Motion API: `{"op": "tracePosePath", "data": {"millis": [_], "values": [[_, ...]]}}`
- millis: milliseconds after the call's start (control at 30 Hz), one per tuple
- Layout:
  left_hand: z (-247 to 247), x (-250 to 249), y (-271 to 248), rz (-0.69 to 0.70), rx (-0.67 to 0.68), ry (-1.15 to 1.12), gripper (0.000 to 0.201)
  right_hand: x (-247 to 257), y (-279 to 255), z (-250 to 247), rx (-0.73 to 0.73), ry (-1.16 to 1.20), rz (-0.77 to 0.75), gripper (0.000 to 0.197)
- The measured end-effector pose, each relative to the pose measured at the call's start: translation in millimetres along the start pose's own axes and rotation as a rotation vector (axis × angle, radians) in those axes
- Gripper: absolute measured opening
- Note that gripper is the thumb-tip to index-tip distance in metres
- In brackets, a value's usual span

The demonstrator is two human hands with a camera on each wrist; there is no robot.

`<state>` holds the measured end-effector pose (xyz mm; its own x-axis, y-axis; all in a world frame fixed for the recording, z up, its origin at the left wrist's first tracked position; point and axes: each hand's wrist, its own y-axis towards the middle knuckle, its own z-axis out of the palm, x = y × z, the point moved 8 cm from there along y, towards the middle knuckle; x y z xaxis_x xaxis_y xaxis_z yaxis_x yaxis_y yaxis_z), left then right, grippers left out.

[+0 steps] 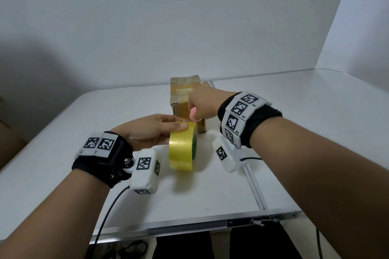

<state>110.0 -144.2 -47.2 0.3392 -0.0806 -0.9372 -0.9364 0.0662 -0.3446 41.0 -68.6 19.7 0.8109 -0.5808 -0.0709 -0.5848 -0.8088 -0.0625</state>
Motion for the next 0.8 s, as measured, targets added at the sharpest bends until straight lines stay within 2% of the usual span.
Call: {"op": "tracePosePath", "data": {"millis": [67, 167, 300, 367, 433, 533, 667, 800], "values": [[-4, 1, -2, -0.004, -0.012, -0.004, 0.04, -1, 0, 1, -0.003, 0.008, 0.012, 0.025], [-15, 1, -7, 0.013, -0.059, 0.001, 0.056, -8, 0, 6, -0.007, 0.087, 0.048, 0.013], [-41, 0, -15, 0.043, -0.153, -0.01, 0.078, -11, -2, 5, -0.052, 0.204, 0.027, 0.014], [-55, -1, -19, 0.048, -0.206, -0.011, 0.083, -10, -3, -4, -0.082, 0.254, -0.013, 0.022], [-66, -3, -21, 0.05, -0.259, -0.003, 0.069, -10, -6, -19, -0.12, 0.323, -0.031, 0.024], [-80, -9, -21, 0.067, -0.354, 0.024, 0.045, -18, -8, -46, -0.271, 0.417, -0.01, 0.024], [-93, -20, -16, 0.122, -0.468, 0.09, 0.046, -38, -2, -47, -0.434, 0.599, 0.093, 0.027], [-98, -28, -8, 0.169, -0.595, 0.247, 0.044, -58, 11, -24, -0.445, 0.829, 0.221, 0.025]]}}
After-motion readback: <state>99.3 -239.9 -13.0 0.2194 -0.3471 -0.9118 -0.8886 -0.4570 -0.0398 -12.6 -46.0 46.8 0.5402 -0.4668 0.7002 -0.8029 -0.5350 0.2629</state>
